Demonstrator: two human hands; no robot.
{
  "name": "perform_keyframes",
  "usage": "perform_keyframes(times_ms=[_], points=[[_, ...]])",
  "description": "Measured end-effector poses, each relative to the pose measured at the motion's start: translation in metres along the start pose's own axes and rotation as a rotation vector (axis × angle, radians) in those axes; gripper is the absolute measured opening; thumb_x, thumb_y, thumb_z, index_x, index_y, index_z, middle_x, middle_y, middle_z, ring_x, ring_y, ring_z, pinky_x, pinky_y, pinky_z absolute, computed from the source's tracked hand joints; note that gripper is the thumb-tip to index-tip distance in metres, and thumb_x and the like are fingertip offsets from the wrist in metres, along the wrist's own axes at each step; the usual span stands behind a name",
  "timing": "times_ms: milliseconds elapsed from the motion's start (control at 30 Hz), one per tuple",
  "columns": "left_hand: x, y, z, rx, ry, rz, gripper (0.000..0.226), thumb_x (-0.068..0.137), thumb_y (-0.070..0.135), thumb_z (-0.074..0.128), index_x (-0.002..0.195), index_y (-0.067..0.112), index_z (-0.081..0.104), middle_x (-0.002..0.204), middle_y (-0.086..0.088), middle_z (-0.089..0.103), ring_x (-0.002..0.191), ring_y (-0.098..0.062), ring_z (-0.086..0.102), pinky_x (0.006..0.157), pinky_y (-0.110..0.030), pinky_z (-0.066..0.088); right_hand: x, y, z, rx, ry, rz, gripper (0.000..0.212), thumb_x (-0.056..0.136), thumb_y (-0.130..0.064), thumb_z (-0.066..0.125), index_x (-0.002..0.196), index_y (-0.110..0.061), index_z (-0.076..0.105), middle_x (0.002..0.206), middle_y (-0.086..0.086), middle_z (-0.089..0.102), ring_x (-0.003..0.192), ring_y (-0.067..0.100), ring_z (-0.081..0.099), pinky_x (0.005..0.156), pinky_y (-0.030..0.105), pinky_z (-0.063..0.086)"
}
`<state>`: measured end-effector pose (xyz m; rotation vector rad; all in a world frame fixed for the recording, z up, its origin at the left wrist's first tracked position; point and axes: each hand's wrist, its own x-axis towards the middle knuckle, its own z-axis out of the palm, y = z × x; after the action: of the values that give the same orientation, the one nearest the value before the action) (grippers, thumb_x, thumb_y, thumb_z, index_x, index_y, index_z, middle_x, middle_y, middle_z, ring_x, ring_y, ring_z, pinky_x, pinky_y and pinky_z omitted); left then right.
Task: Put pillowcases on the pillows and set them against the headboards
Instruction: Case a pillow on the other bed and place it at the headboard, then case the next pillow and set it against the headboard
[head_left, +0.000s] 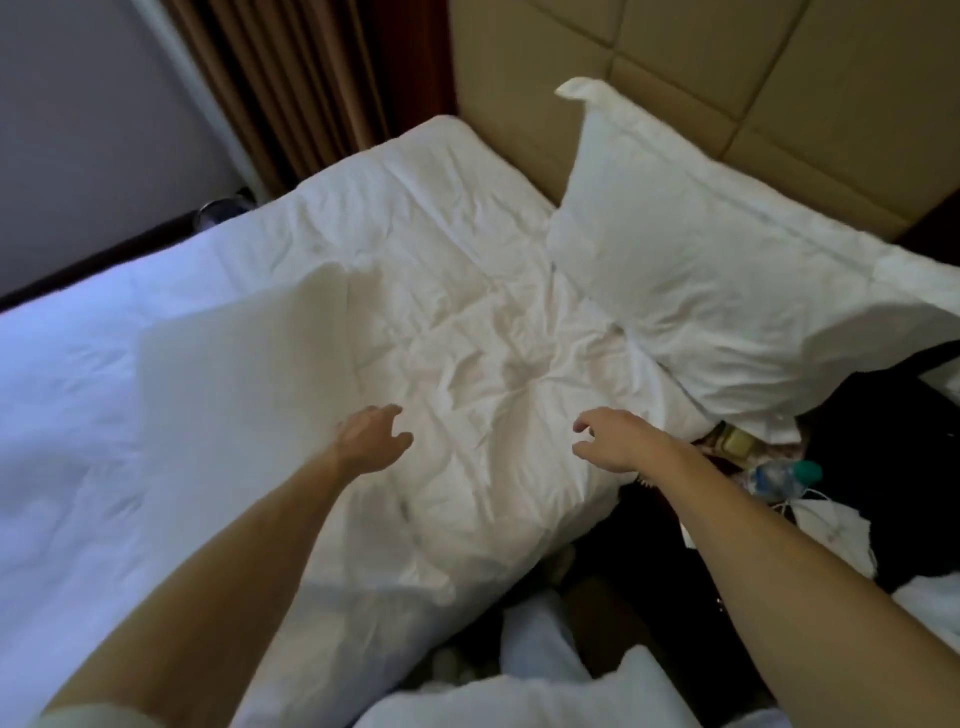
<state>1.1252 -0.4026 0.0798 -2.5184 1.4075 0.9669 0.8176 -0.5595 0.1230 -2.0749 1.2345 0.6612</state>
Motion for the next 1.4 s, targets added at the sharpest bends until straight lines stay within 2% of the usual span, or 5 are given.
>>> perform_keyframes(times_ms=[467,800,1000,1233,1400], points=[[-0.171,-0.219,0.107,-0.206,-0.107,-0.328,0.056,0.098,0.042,0.047,0.146,0.013,0.042,0.148,-0.011,0.048,0.135,-0.027,0.045,0.109,-0.037,0.037,0.014,-0.195,0.162,-0.406,-0.271,-0.295,0.047,0.097,-0.036,0.049,0.141,-0.022,0.046,0.143,0.004,0.051,0.124,0.025,0.053,0.099,0.038,0.046],[-0.215,-0.276,0.157,-0.433,-0.226,-0.615,0.053,0.101,0.044,0.043,0.146,0.017,0.041,0.148,-0.003,0.048,0.132,-0.022,0.049,0.107,-0.038,0.041,0.093,-0.282,0.189,-0.654,-0.436,-0.449,0.036,0.097,-0.028,0.044,0.130,-0.019,0.052,0.135,0.005,0.056,0.119,0.026,0.054,0.094,0.037,0.047],[-0.202,-0.299,0.156,-0.549,-0.238,-0.676,0.056,0.101,0.052,0.037,0.145,0.018,0.044,0.145,-0.003,0.052,0.131,-0.023,0.050,0.106,-0.038,0.042,0.133,-0.347,0.186,-0.677,-0.440,-0.509,0.029,0.090,-0.023,0.044,0.111,-0.015,0.063,0.120,0.011,0.064,0.108,0.029,0.060,0.085,0.033,0.048],[-0.165,-0.354,0.136,-0.741,-0.159,-0.718,0.076,0.088,0.069,0.042,0.144,0.019,0.044,0.144,-0.006,0.050,0.127,-0.029,0.051,0.105,-0.044,0.043,0.134,-0.409,0.192,-0.545,-0.295,-0.534,0.056,0.092,-0.022,0.046,0.145,-0.023,0.028,0.140,0.013,0.035,0.117,0.037,0.054,0.091,0.042,0.047],[-0.135,-0.410,0.130,-0.880,-0.049,-0.799,0.063,0.097,0.054,0.045,0.145,0.014,0.041,0.147,-0.016,0.046,0.131,-0.033,0.048,0.106,-0.041,0.039,0.135,-0.438,0.203,-0.428,-0.273,-0.380,0.068,0.089,-0.021,0.052,0.150,-0.022,0.021,0.150,0.016,0.023,0.126,0.038,0.047,0.100,0.043,0.044]])
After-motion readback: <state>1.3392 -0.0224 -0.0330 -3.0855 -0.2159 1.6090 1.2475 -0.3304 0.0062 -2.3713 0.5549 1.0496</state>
